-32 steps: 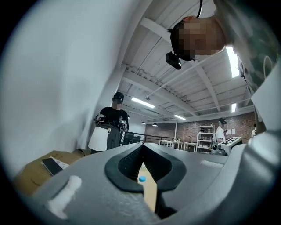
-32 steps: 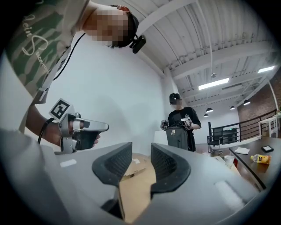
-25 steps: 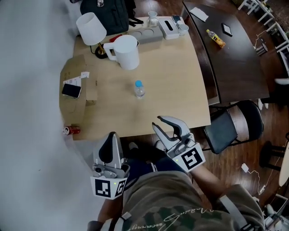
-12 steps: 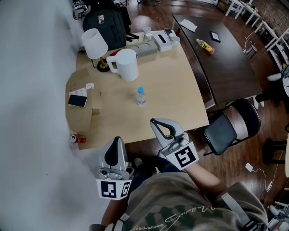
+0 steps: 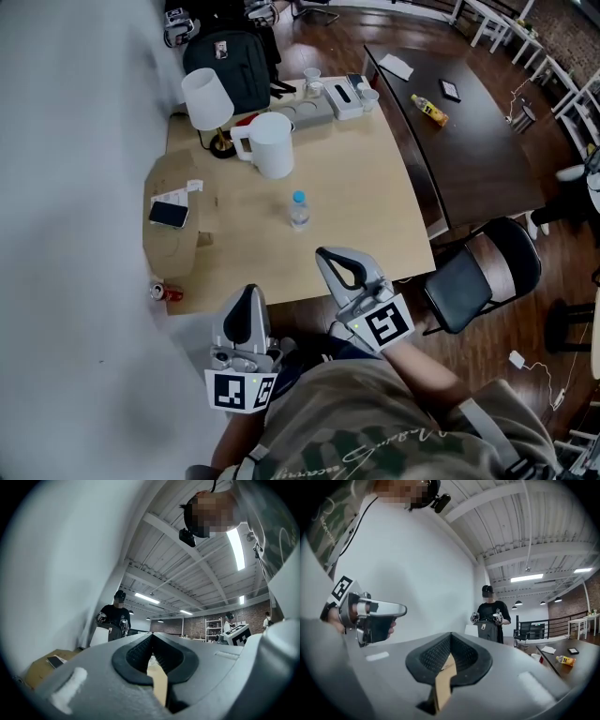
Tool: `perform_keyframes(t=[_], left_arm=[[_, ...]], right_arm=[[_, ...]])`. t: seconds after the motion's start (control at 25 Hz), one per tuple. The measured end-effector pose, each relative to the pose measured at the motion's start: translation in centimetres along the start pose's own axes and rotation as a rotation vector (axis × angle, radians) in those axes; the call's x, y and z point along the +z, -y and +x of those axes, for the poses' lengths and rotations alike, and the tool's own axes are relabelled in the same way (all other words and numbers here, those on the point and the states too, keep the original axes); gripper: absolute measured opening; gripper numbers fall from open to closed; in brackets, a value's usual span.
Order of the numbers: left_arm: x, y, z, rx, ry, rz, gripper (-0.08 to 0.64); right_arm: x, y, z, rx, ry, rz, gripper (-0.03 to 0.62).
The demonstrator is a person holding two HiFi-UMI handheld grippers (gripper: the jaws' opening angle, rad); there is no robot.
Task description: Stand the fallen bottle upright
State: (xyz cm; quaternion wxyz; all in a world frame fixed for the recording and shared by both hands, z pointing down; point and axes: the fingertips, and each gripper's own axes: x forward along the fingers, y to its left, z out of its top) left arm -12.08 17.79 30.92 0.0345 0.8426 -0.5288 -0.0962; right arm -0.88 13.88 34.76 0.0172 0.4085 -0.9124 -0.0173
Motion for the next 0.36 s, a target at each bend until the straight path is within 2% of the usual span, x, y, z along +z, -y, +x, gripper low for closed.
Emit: perform_keyframes(t=[0.36], left_arm=[[1.9, -0.7, 0.9, 0.028, 0.024, 0.042, 0.003]], right_arm=[[1.2, 1.2, 0.4, 0.002, 0.015, -0.027, 0.003]])
